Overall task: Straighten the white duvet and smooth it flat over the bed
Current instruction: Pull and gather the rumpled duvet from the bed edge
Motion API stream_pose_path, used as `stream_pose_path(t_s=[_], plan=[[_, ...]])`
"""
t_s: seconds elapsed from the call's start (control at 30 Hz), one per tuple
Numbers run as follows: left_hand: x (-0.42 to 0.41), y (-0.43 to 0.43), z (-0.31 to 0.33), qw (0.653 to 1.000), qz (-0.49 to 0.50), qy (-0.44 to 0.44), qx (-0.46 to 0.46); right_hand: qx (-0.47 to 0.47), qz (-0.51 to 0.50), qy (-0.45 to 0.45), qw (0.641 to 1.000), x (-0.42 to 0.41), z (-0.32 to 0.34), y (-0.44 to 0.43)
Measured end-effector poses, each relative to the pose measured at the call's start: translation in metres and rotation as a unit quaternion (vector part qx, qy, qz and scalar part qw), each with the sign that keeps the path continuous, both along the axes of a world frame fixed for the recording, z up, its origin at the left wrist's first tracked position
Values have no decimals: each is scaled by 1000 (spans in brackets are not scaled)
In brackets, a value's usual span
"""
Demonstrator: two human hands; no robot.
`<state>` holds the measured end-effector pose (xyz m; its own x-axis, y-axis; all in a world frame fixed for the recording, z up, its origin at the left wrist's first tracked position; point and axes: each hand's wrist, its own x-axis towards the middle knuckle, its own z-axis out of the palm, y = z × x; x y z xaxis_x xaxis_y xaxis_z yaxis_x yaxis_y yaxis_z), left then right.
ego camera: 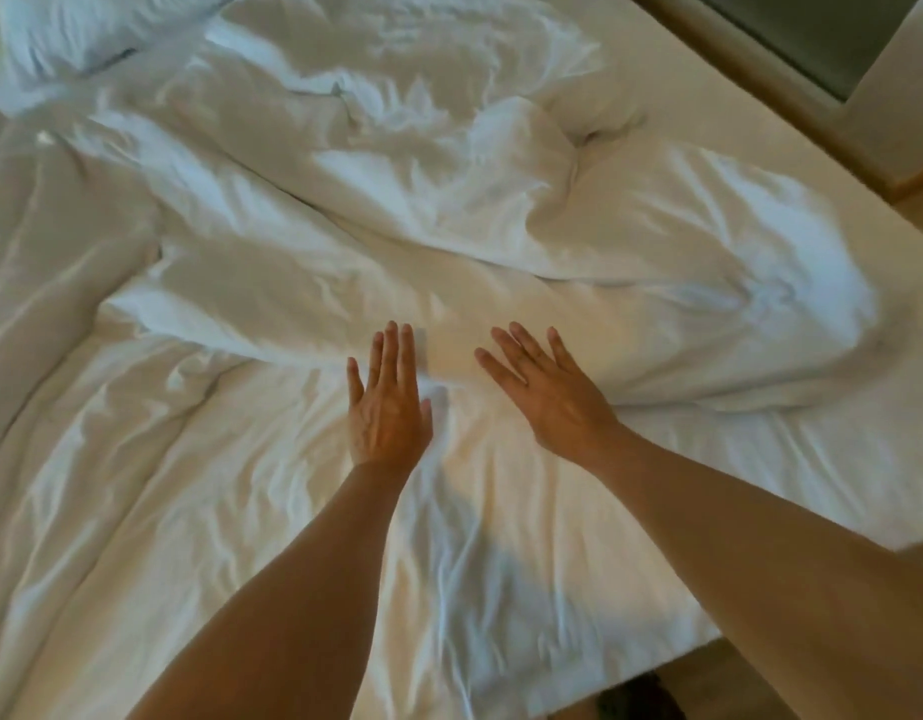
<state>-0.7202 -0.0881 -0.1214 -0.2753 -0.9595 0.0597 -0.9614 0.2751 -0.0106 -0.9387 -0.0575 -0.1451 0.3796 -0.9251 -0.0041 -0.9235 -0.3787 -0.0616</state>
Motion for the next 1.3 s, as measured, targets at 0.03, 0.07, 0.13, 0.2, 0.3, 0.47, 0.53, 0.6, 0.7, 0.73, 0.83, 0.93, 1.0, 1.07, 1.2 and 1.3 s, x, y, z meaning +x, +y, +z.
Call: stream_pose_path(t_s=[0.03,0.07,0.13,0.2,0.3,0.47,0.53,0.6,0.7,0.73,0.83,0.93,1.0,1.07,1.2,1.3], plan=[[3,1,-4,1000,-5,12,-10,10,11,9,1000,6,-1,-9],[5,2,-7,999,-14,28,-23,27,22,26,999,10,-1,-20],[9,1,-12,995,-32,71,-57,69,23,34,997,12,3,-40],[13,-2,-15,991,-40,104,-76,122,-12,-33,992,9,13,-59],[19,-11,-20,990,-49,105,-80,182,-91,-188,961,1,18,-86],[15,-50,-22,999,-40,22,-20,222,-175,-258,924,-7,29,-141],[7,-80,-21,1000,-10,-9,-14,228,-207,-253,917,-8,34,-154],[-3,-114,-20,999,27,-37,-4,118,-215,-183,952,0,36,-154],[-16,-156,-18,996,46,-65,39,-137,-43,-131,981,30,19,-133],[-17,-165,-18,995,34,-72,61,-146,9,-119,982,39,14,-127],[-12,-180,-5,981,-32,-80,174,-66,1,-43,997,56,2,-127],[-3,-186,35,960,-81,-30,267,-29,-54,-7,998,57,7,-149],[2,-187,62,961,-75,18,266,-2,-49,-1,999,57,17,-162],[6,-185,76,966,-59,67,244,35,-26,-11,999,59,29,-169],[11,-160,55,981,-34,53,183,94,35,-75,992,52,47,-162],[22,-139,24,989,-73,-61,116,199,31,-50,978,51,56,-149]])
